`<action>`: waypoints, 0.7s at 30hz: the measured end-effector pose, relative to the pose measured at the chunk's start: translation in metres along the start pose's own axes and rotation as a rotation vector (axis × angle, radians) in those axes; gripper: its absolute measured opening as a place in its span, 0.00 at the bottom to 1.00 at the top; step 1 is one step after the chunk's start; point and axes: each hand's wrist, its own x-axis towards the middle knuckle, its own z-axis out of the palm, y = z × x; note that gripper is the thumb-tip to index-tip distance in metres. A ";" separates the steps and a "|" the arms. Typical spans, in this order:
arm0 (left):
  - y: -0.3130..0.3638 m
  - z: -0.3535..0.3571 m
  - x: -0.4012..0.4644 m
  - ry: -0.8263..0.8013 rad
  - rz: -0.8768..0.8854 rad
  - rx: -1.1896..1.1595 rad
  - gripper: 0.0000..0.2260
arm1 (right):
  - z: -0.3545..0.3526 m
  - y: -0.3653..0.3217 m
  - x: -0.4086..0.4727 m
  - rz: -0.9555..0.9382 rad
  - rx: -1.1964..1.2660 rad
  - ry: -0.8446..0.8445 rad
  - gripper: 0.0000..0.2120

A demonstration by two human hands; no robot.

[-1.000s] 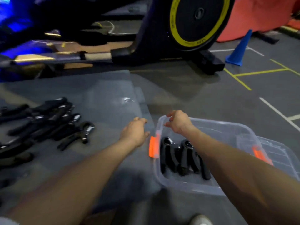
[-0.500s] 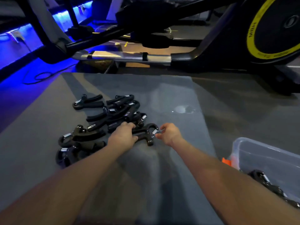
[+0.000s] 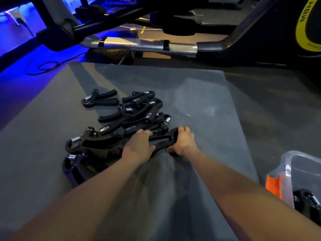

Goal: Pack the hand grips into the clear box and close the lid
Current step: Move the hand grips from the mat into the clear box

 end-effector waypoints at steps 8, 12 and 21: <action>0.025 0.005 0.000 0.016 0.080 -0.076 0.20 | -0.026 0.020 -0.025 -0.110 -0.077 0.026 0.37; 0.050 0.007 0.002 -0.049 0.113 -0.149 0.21 | -0.059 0.030 -0.041 -0.205 -0.075 0.053 0.40; 0.127 0.008 -0.013 -0.180 0.190 -0.352 0.12 | -0.136 0.070 -0.084 -0.288 -0.129 0.165 0.41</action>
